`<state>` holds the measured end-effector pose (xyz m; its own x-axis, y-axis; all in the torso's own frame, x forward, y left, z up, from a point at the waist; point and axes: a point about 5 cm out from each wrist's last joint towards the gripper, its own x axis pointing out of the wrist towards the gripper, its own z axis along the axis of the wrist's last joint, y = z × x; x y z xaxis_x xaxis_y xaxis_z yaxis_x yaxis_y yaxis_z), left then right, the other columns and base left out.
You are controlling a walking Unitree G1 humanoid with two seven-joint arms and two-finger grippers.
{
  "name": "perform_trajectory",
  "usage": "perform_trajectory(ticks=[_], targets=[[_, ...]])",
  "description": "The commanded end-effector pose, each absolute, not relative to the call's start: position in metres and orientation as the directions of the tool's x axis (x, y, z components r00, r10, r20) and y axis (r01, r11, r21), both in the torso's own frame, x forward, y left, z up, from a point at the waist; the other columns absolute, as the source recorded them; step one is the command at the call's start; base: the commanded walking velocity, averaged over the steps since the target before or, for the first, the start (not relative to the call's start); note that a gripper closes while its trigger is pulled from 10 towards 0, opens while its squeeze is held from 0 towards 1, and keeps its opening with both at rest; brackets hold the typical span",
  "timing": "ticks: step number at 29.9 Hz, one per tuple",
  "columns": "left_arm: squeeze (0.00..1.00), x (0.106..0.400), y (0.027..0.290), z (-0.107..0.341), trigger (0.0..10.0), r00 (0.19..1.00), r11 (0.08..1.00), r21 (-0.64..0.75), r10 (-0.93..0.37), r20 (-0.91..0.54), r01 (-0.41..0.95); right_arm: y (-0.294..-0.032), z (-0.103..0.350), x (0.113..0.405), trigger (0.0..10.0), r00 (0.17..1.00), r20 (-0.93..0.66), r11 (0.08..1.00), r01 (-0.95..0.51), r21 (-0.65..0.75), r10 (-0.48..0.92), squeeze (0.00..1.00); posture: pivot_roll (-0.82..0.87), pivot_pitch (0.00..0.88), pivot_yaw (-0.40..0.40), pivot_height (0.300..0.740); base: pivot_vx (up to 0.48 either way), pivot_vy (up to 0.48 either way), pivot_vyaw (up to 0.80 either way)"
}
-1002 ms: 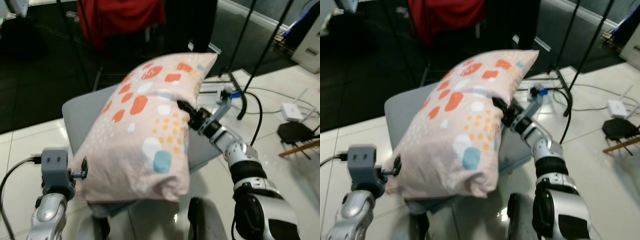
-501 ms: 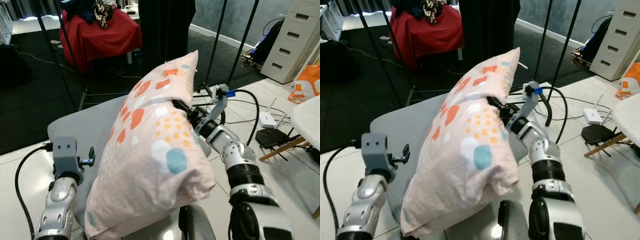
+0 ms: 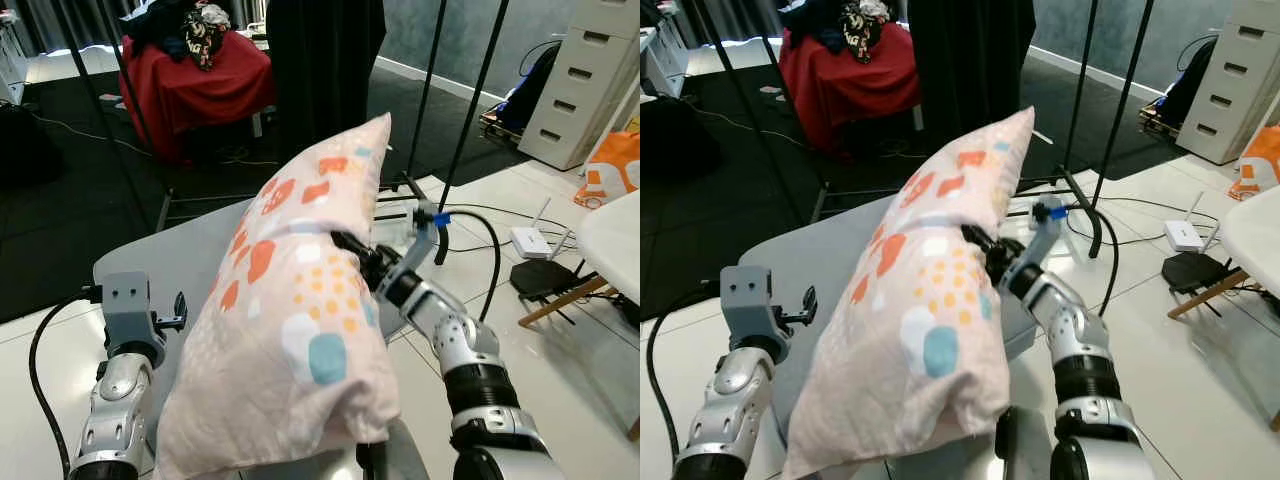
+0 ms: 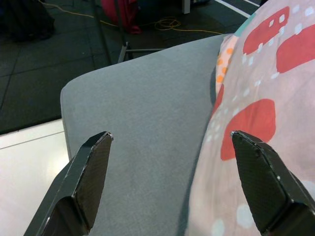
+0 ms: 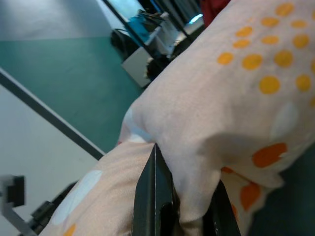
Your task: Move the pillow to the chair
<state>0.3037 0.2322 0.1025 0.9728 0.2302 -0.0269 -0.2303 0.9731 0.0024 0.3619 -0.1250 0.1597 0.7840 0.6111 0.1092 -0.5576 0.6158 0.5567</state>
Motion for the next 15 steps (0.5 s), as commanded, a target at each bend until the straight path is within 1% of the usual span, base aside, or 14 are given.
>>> perform_trajectory(ticks=[1,8,15], targets=[[0.0,0.298,0.233,0.093,10.0,0.969,0.97,-0.021,0.24,-0.052,-0.241,-0.121,0.161,0.362,0.0,0.774,0.094,0.623,-0.569,0.537,0.626,0.0,-0.12,0.0,-0.011,0.52,0.0,0.0,0.0],[0.0,0.296,0.229,0.086,10.0,0.973,0.975,-0.013,0.22,-0.072,-0.221,-0.123,0.156,0.362,0.0,0.789,0.078,0.638,-0.546,0.543,0.609,0.0,-0.12,0.0,0.001,0.549,0.0,0.0,0.0],[0.0,0.293,0.229,0.082,10.0,0.973,0.977,-0.01,0.212,-0.086,-0.214,-0.125,0.152,0.36,0.0,0.799,0.071,0.646,-0.531,0.549,0.597,0.0,-0.12,0.0,0.008,0.563,0.0,0.0,0.0]])
